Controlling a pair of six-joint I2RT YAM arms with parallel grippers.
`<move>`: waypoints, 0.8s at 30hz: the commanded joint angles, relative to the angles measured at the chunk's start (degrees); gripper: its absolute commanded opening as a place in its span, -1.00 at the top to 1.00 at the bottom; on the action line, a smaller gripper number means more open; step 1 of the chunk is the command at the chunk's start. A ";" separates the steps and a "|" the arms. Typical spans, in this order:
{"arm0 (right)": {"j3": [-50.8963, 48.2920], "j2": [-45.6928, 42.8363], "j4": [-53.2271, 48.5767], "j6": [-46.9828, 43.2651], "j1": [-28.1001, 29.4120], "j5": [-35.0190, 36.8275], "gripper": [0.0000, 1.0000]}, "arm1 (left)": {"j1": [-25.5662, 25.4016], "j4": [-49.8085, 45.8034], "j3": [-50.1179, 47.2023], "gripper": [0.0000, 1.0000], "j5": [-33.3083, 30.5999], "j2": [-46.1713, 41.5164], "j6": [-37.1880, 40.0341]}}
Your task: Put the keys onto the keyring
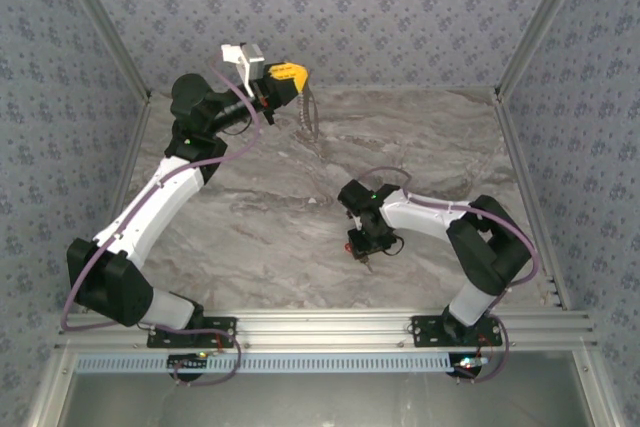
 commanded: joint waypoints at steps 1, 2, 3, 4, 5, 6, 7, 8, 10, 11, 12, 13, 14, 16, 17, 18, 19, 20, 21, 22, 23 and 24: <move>0.02 1.83 0.63 -0.25 0.75 -1.93 0.39 | 0.35 3.40 1.59 1.00 -0.67 -0.68 -0.81; 0.04 1.82 0.76 -0.22 0.65 -1.96 0.47 | 0.36 3.40 1.49 1.00 -0.67 -0.70 -0.83; 0.18 1.90 0.83 -0.16 0.49 -1.96 0.55 | 0.41 3.40 1.49 1.00 -0.77 -0.72 -0.78; 0.34 1.93 0.81 -0.08 0.39 -1.96 0.60 | 0.43 3.42 1.49 1.00 -0.80 -0.69 -0.80; 0.53 2.01 0.90 0.10 0.04 -2.01 0.68 | 0.43 3.48 1.53 1.00 -0.74 -0.65 -0.88; 0.81 2.02 0.98 0.28 -0.34 -2.29 0.75 | 0.52 3.54 1.58 1.00 -0.80 -0.63 -0.92; 0.97 2.00 1.06 0.45 -0.75 -2.43 0.82 | 0.48 3.55 1.58 1.00 -0.78 -0.58 -0.95; 1.21 1.95 1.15 0.58 -1.09 -2.70 0.86 | 0.43 3.59 1.57 1.00 -0.75 -0.56 -0.97; 1.51 1.61 1.59 0.94 -2.34 -3.37 0.98 | 0.43 3.63 1.66 1.00 -0.77 -0.43 -1.04; 1.75 1.28 1.81 1.13 -3.09 -3.87 1.00 | 0.43 3.58 1.66 1.00 -0.79 -0.46 -1.04; 1.99 1.11 2.06 1.23 -3.94 -4.43 1.00 | 0.44 3.58 1.75 1.00 -0.80 -0.42 -1.05; 2.27 0.76 2.27 1.37 -4.58 -5.05 1.00 | 0.43 3.61 1.76 1.00 -0.80 -0.47 -1.07; 2.36 0.52 2.63 1.53 -5.26 -5.69 1.00 | 0.43 3.62 1.75 1.00 -0.80 -0.42 -1.13; 2.64 0.15 3.33 1.75 -6.62 -7.38 1.00 | 0.43 3.58 1.75 1.00 -0.73 -0.46 -1.15; 2.82 -0.02 3.67 1.88 -7.28 -8.32 1.00 | 0.43 3.51 1.71 1.00 -0.79 -0.43 -1.18; 2.91 -0.14 4.02 2.00 -7.82 -9.03 1.00 | 0.44 3.50 1.62 1.00 -0.75 -0.44 -1.14; 3.00 -0.50 4.32 1.99 -8.29 -9.56 1.00 | 0.43 3.54 1.64 1.00 -0.78 -0.50 -1.13; 3.05 -0.79 4.67 2.11 -8.64 -10.07 1.00 | 0.48 3.49 1.62 1.00 -0.75 -0.56 -1.14; 3.09 -1.15 5.02 2.10 -9.02 -10.59 1.00 | 0.43 3.45 1.60 1.00 -0.79 -0.62 -1.22; 3.00 -1.67 5.64 2.15 -9.43 -11.24 1.00 | 0.43 3.44 1.60 1.00 -0.80 -0.61 -1.24; 2.91 -2.00 6.04 2.14 -9.79 -11.72 1.00 | 0.46 3.47 1.50 1.00 -0.80 -0.69 -1.25; 2.70 -2.47 6.55 2.08 -10.31 -12.29 1.00 | 0.46 3.49 1.49 1.00 -0.77 -0.71 -1.22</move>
